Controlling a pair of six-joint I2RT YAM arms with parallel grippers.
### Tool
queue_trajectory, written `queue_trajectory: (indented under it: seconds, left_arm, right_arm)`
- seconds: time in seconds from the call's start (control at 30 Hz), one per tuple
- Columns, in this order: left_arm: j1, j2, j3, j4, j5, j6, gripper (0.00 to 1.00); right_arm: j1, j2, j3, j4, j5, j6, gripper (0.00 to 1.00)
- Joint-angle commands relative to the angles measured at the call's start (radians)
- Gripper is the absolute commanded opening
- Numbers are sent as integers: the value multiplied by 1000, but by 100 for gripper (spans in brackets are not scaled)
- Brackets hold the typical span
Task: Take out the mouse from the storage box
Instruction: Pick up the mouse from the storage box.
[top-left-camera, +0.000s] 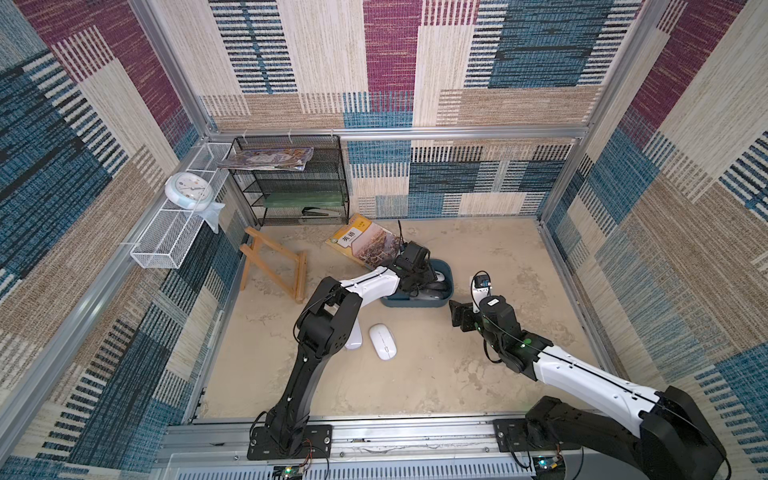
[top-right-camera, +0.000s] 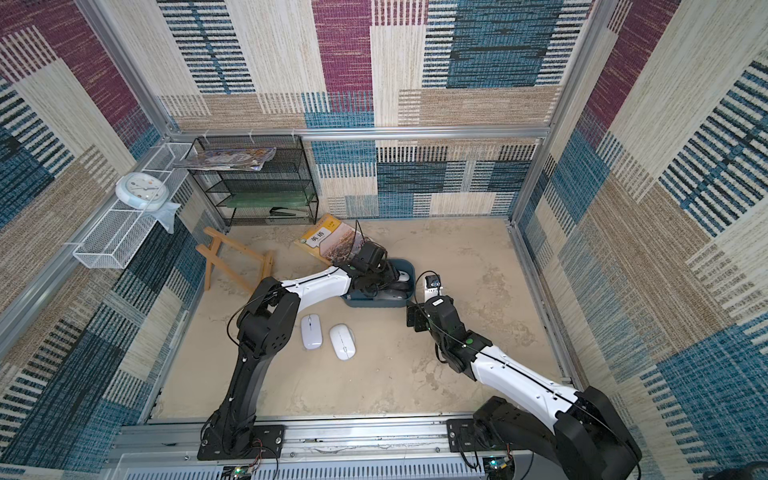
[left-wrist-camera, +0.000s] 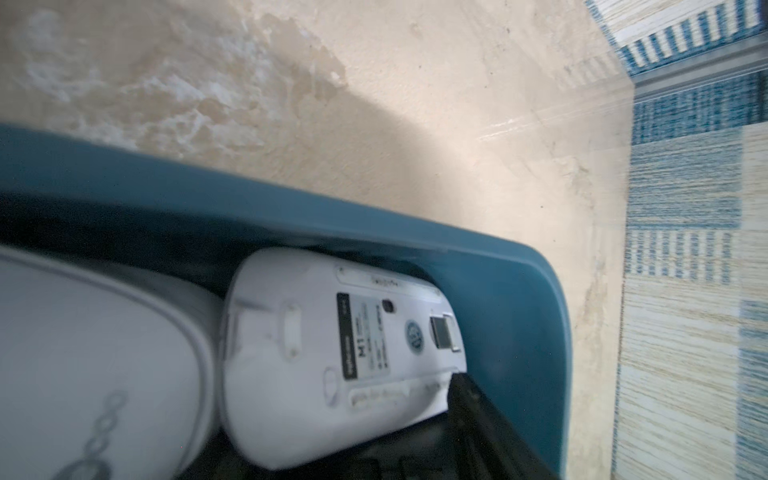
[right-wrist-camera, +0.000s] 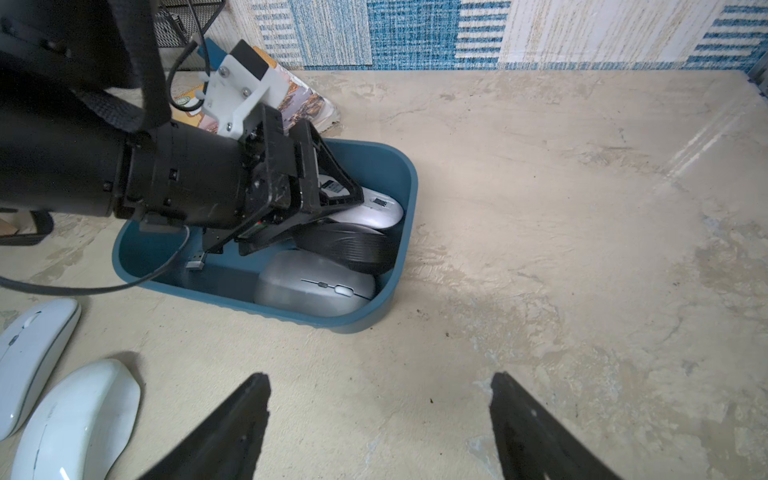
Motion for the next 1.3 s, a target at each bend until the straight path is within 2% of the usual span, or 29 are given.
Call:
queue_trajectory:
  seconds: [0.0, 0.13, 0.23, 0.5, 0.7, 0.77, 0.97, 1.27]
  left_arm:
    - [1, -28, -34, 132, 10, -23, 67]
    - [4, -28, -45, 150, -5, -43, 69]
    - [7, 1, -3, 92, -12, -55, 70]
    - [17, 50, 32, 41, -33, -108, 63]
    - [18, 69, 63, 13, -39, -106, 63]
    - [19, 76, 69, 12, -36, -105, 59]
    - [18, 67, 65, 23, -30, -100, 38]
    - [8, -55, 17, -5, -68, -40, 23]
  right_arm:
    - [1, 4, -1, 29, -13, 5, 87]
    - [0, 7, 0, 29, -16, 5, 87]
    - [1, 6, 0, 29, -15, 5, 87]
    - [0, -1, 0, 26, -18, 6, 87]
    - [1, 1, 0, 26, -19, 8, 87]
    - [0, 1, 0, 26, -20, 8, 87]
    - [0, 0, -1, 25, -18, 7, 87]
    - [0, 0, -2, 26, -21, 8, 87]
